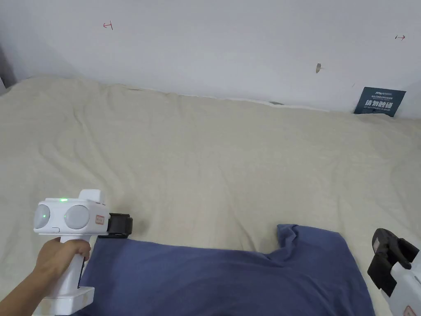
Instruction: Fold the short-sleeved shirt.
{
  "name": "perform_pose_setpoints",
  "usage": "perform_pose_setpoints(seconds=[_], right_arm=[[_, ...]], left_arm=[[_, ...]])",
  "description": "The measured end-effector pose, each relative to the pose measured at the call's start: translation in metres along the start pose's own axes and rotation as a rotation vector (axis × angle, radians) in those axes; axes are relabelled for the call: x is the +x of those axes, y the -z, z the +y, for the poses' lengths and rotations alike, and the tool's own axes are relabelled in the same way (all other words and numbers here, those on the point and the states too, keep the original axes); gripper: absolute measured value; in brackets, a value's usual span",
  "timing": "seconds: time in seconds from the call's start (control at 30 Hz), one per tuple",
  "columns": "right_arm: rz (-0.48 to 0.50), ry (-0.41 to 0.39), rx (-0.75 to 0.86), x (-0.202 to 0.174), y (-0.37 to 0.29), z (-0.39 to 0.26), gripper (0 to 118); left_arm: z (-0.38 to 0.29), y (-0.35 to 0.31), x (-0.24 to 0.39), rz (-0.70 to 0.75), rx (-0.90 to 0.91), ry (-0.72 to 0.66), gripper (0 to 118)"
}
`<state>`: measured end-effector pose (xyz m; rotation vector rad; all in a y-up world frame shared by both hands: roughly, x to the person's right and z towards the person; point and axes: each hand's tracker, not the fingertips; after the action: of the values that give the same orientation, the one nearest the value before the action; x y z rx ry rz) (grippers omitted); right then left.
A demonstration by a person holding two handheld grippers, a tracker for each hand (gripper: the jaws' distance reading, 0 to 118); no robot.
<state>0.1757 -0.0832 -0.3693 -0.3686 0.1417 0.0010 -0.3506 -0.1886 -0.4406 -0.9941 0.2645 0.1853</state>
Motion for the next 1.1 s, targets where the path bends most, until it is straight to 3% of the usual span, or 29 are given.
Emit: perform_pose_setpoints(seconds=[0.17,0.23,0.33,0.37,0.4,0.5,0.63,0.67,0.83,0.93,1.07,1.1], right_arm=[[0.001,0.022,-0.067,0.005,0.024,-0.011,2],[0.002,0.033,-0.081,0.008,0.031,-0.015,2],[0.007,0.054,-0.125,0.015,0.045,-0.018,2],[0.006,0.065,-0.156,0.018,0.052,-0.018,4],[0.013,0.074,-0.198,0.022,0.063,-0.017,10],[0.042,0.105,-0.291,0.035,0.099,-0.018,40],[0.006,0.093,-0.463,0.043,0.152,-0.028,105],[-0.003,0.093,-0.5,0.045,0.163,-0.032,109],[-0.075,0.028,-0.622,0.046,0.211,-0.062,104],[-0.087,0.02,-0.67,0.045,0.226,-0.079,75],[-0.095,0.013,-0.637,0.039,0.214,-0.087,71],[-0.08,0.014,-0.635,0.039,0.208,-0.085,59]], left_arm=[[-0.009,0.028,-0.003,0.052,-0.061,-0.008,105],[-0.013,0.035,-0.004,0.041,-0.083,-0.013,72],[-0.019,0.025,0.006,0.032,-0.045,-0.026,48],[-0.017,0.025,0.004,0.007,-0.033,-0.016,27],[-0.016,0.024,0.006,-0.02,-0.028,-0.007,2],[-0.016,0.022,0.007,-0.01,-0.002,0.015,2],[-0.015,-0.011,0.002,-0.079,0.09,-0.028,2],[-0.015,-0.018,0.001,-0.081,0.098,-0.022,2],[-0.016,-0.046,-0.001,-0.107,0.141,0.005,2],[-0.019,-0.05,-0.002,-0.112,0.146,0.006,2],[-0.019,-0.046,-0.008,-0.106,0.135,0.011,2],[-0.021,-0.047,-0.009,-0.105,0.134,0.01,2]])
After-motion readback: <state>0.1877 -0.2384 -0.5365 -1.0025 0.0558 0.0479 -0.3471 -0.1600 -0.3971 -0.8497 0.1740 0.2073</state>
